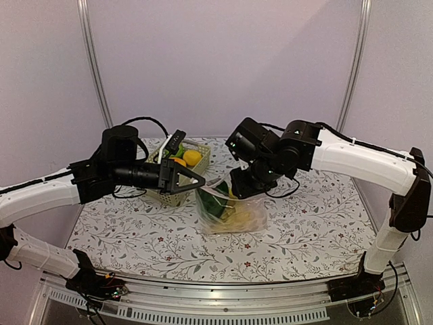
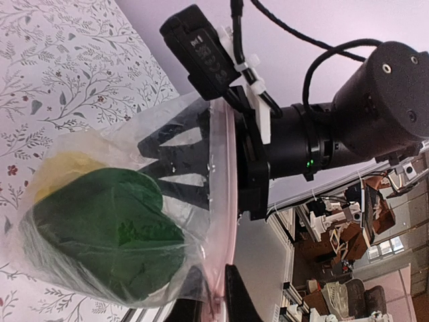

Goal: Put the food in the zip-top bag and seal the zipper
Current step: Adjust the fake vegetable in the zipper food storage bag, then adjust the zipper food storage bag at the center of the board.

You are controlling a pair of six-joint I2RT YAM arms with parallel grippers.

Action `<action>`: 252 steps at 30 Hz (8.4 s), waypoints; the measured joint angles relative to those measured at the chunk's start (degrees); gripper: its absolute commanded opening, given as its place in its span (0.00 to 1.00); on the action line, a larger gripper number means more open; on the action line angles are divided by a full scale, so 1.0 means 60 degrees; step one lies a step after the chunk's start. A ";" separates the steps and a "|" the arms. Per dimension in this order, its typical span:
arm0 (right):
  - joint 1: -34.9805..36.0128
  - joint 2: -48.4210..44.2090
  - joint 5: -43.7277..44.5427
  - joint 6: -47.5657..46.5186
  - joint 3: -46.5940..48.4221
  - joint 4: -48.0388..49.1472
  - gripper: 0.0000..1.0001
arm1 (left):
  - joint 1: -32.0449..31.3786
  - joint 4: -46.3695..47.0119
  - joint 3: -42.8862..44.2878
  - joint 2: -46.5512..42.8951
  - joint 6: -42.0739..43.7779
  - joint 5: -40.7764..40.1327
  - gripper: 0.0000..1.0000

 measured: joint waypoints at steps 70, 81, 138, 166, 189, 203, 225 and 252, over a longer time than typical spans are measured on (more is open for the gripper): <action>-0.0117 -0.0535 0.0080 0.0211 -0.0772 0.1035 0.00 | 0.0189 -0.0357 -0.0718 -0.1155 -0.0106 -0.1133 0.02; -0.0044 -0.1173 -0.0729 0.0382 -0.1206 0.1960 0.38 | 0.0244 0.0058 -0.0750 -0.1362 -0.0164 -0.0583 0.04; -0.0160 -0.1581 -0.2911 -0.0233 0.0616 0.1027 0.97 | -0.0463 -0.1617 0.0914 0.0055 0.1985 -0.1333 0.06; 0.0492 -0.1031 -0.4339 -0.0739 0.0364 0.1734 0.99 | -0.0393 -0.0084 0.0925 0.0692 0.0583 -0.0597 0.06; 0.0339 -0.2441 -0.0025 0.1515 0.0284 0.3147 0.99 | -0.0426 -0.1031 0.0393 -0.2637 0.2965 -0.3348 1.00; 0.0339 -0.2218 0.0463 0.1286 0.0299 0.3140 0.99 | -0.1672 -0.0433 -0.0080 -0.1257 0.3628 -0.4845 0.99; -0.3351 -0.4171 -0.1701 0.0561 -0.6757 0.3836 0.89 | -0.1712 0.1683 -0.2000 0.1100 0.0823 -0.4546 1.00; 0.0291 -0.0233 -0.3774 0.0554 -0.5129 0.6138 0.86 | -0.1723 0.0291 -0.2677 -0.1359 0.0062 -0.5442 1.00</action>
